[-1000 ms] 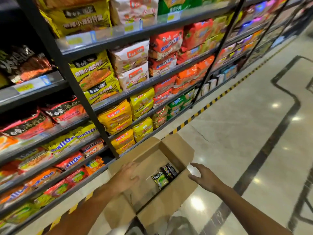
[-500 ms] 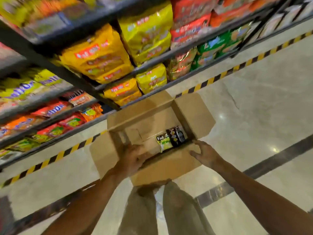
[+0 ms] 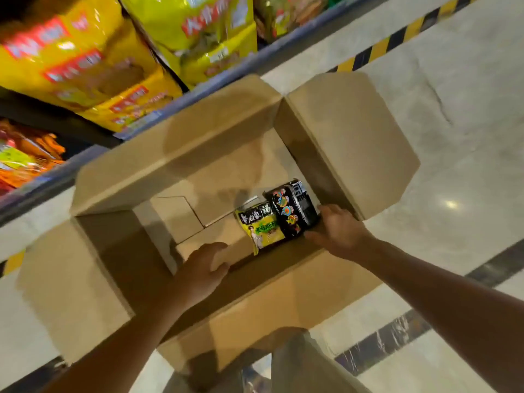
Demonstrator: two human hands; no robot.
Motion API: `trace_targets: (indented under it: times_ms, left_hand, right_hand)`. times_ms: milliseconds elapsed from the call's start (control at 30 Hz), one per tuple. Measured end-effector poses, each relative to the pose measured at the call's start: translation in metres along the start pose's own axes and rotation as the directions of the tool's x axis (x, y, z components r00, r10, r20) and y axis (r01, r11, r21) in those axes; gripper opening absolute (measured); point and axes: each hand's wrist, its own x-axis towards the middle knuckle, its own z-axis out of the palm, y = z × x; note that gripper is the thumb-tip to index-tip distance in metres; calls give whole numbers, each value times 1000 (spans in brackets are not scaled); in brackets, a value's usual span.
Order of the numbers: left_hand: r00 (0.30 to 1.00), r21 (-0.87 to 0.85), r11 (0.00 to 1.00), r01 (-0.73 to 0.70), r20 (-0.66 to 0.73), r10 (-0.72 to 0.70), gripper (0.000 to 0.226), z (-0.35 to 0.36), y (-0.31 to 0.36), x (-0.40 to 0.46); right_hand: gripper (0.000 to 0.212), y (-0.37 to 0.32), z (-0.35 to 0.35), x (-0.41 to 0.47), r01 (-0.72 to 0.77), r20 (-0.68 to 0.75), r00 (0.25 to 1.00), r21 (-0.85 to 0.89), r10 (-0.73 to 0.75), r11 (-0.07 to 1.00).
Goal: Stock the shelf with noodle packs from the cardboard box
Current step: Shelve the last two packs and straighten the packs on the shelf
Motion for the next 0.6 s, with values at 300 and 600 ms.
trace_targets:
  times_ms: [300,600]
  left_hand:
    - [995,-133,986,103,11,-103,37,71,-64,86]
    - [994,-235,966,104,13,-104,43,82,-81,94]
  right_hand:
    - [121,-7,99,114,-211,193,956,-80,223,974]
    - [133,-11,133,143,-345,75,928,-198,365,918]
